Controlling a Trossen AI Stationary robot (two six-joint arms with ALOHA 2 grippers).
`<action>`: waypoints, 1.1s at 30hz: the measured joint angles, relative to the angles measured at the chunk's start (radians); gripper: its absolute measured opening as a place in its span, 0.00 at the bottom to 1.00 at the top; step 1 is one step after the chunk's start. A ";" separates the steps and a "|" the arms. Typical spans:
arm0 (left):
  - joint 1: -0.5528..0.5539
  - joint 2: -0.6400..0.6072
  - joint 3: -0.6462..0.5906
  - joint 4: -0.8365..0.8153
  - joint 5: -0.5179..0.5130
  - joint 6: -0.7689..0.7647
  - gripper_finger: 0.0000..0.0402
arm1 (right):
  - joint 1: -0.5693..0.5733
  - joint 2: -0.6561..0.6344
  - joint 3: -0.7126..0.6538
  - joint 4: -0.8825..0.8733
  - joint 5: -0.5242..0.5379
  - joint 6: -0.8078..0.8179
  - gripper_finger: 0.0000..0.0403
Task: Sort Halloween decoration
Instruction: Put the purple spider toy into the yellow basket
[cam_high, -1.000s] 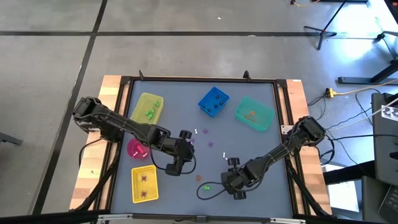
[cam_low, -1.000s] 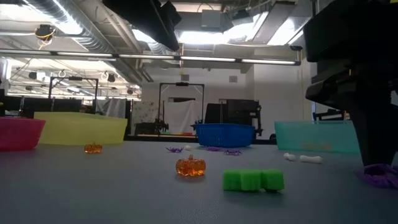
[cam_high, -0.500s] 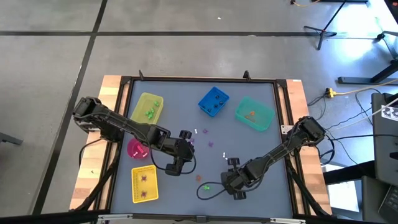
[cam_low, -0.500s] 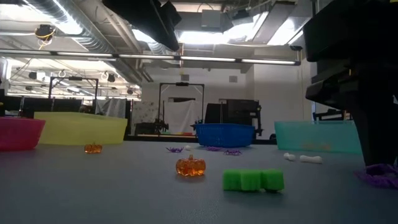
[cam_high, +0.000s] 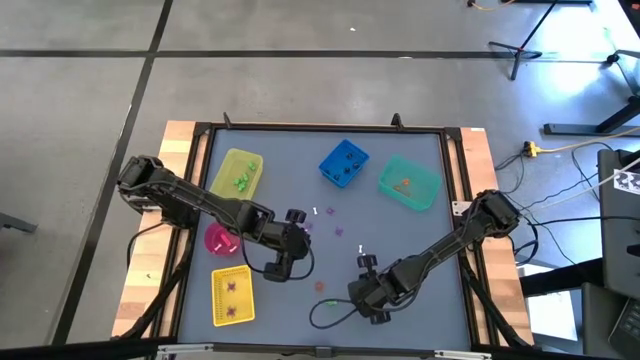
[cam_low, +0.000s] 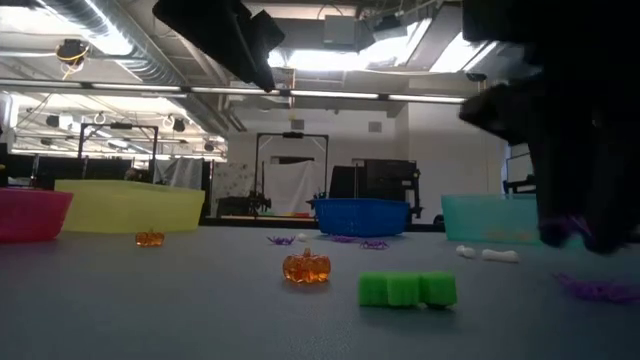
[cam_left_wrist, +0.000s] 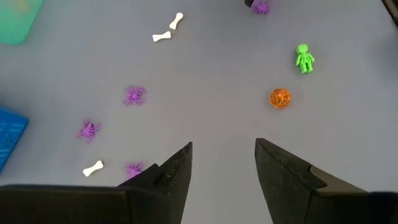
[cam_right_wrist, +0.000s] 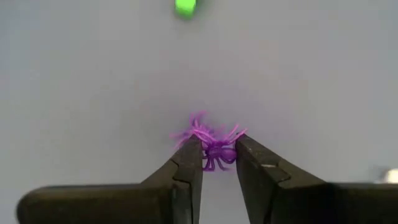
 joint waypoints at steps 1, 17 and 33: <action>-0.002 0.000 0.000 -0.004 0.000 0.000 0.40 | 0.000 0.000 0.009 0.000 0.016 -0.014 0.20; -0.086 -0.244 0.002 -0.213 -0.063 -0.222 0.40 | -0.148 -0.004 0.087 0.233 0.123 -0.478 0.20; -0.157 -0.476 0.002 -0.267 -0.306 -0.311 0.40 | -0.339 0.009 0.090 0.868 -0.124 -0.821 0.20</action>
